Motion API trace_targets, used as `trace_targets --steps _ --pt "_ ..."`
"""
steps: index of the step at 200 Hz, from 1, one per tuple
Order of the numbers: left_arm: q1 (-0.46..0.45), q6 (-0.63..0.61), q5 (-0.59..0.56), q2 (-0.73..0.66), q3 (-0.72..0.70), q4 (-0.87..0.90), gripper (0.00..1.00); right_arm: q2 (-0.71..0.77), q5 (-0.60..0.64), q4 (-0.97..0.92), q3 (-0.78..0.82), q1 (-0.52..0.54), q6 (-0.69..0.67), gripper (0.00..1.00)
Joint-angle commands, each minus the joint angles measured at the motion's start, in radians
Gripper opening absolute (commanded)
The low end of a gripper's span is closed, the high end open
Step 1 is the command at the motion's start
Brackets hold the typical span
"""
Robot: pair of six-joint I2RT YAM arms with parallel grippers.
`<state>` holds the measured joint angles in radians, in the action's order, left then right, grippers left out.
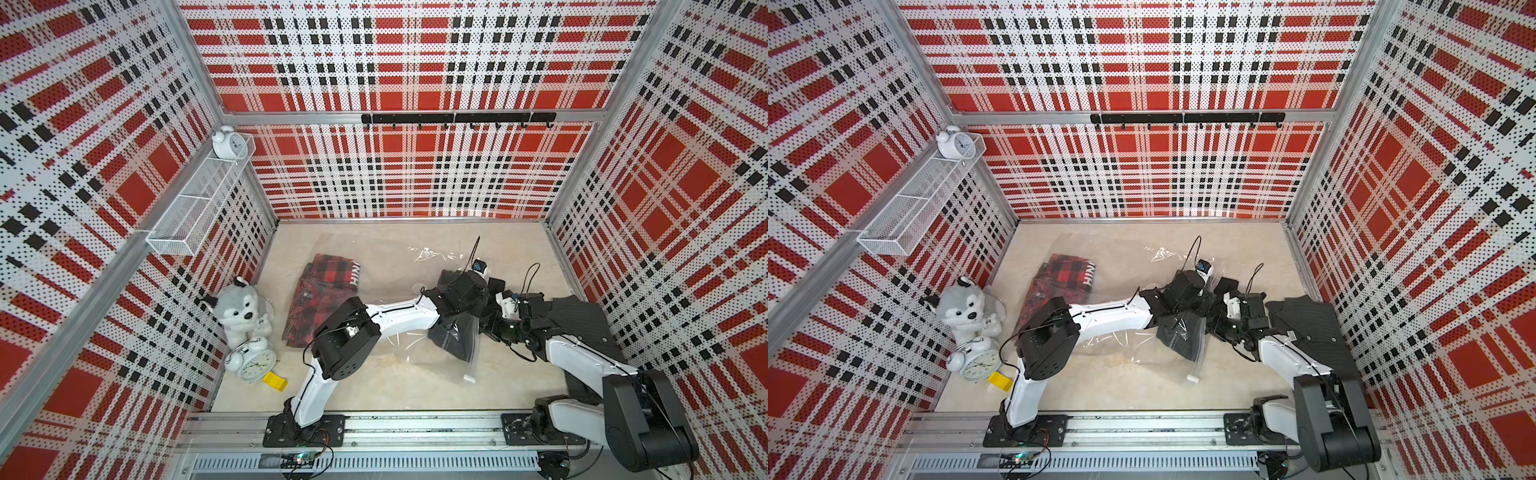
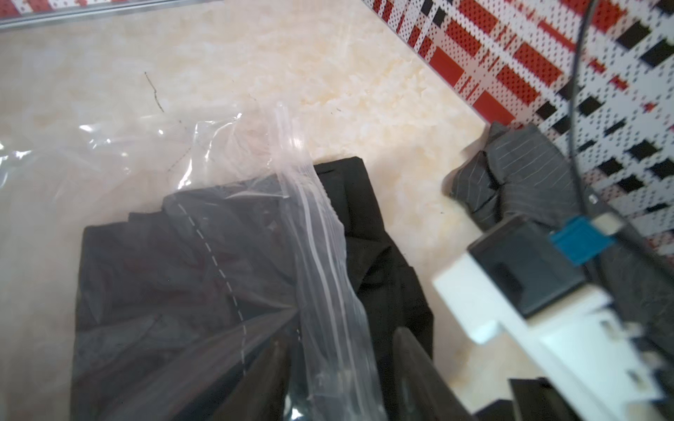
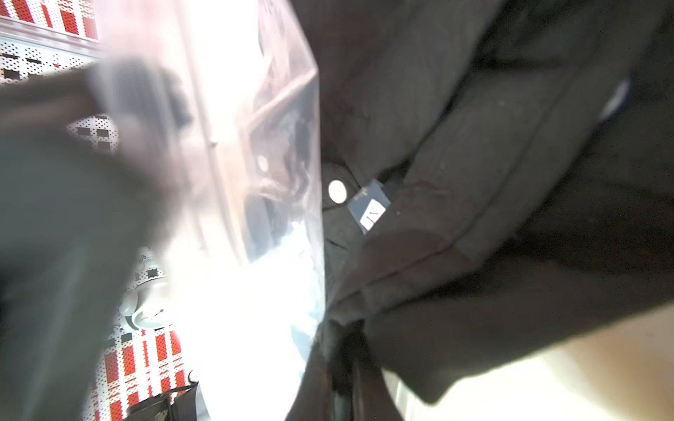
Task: Place the folded shirt into the vacuum bag
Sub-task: Place the shirt in the vacuum bag.
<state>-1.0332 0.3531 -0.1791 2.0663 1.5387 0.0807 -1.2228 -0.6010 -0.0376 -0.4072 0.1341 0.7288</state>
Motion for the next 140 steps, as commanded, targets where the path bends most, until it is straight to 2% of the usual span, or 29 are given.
trace_targets --steps 1,20,50,60,78,103,140 --pt "-0.039 0.000 -0.101 -0.112 -0.034 0.051 0.66 0.001 -0.041 0.051 0.010 -0.004 0.012 0.00" --pt "-0.063 0.012 -0.181 -0.207 -0.143 0.066 0.77 0.017 -0.043 0.045 0.009 -0.003 0.007 0.00" --pt "-0.063 0.117 -0.324 -0.402 -0.399 0.061 0.99 -0.001 -0.061 0.052 0.012 -0.004 -0.006 0.00" --pt "-0.047 0.151 -0.367 -0.463 -0.483 0.061 0.99 -0.008 -0.067 0.062 0.018 -0.005 -0.008 0.00" --pt "0.035 0.224 -0.388 -0.573 -0.639 0.038 0.98 -0.008 -0.068 0.077 0.029 -0.008 -0.005 0.00" --pt "0.205 0.277 -0.304 -0.698 -0.850 -0.069 0.98 0.014 -0.064 0.069 0.031 -0.019 0.000 0.00" --pt "0.421 0.278 -0.268 -0.736 -0.988 -0.130 0.98 0.049 -0.049 0.015 0.014 -0.037 -0.025 0.00"
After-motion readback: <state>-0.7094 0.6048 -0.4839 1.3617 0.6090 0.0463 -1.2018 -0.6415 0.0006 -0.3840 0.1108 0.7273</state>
